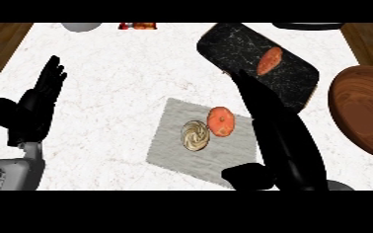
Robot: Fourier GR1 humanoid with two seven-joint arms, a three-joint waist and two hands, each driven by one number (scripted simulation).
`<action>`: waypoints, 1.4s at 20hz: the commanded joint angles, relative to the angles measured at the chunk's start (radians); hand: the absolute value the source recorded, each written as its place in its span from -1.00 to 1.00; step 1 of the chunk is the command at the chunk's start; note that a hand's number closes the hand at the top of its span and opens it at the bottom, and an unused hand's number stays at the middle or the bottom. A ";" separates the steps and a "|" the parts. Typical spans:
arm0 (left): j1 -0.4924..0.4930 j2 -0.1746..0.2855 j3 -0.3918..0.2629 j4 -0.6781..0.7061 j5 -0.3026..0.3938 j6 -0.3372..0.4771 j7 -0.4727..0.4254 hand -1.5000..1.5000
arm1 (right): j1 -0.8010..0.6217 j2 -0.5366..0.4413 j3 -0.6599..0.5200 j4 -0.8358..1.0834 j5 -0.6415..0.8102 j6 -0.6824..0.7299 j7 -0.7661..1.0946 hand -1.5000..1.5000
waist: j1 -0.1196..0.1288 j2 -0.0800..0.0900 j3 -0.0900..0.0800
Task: Pick the cupcake from the placemat and place it in the bowl
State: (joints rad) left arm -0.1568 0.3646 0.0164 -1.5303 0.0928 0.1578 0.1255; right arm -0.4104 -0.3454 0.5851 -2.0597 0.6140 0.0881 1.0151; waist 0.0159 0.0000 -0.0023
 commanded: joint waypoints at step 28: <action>0.002 0.002 0.055 -0.023 -0.020 -0.056 0.039 0.00 | -0.222 0.213 0.095 0.644 -0.040 0.278 -0.031 -1.00 | -0.012 -0.001 0.002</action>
State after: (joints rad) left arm -0.1469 0.3472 0.0561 -1.5370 0.0681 0.1255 0.1315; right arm -0.6610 -0.1437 0.6380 -1.4372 0.4696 0.3980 0.9699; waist 0.0053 -0.0006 -0.0004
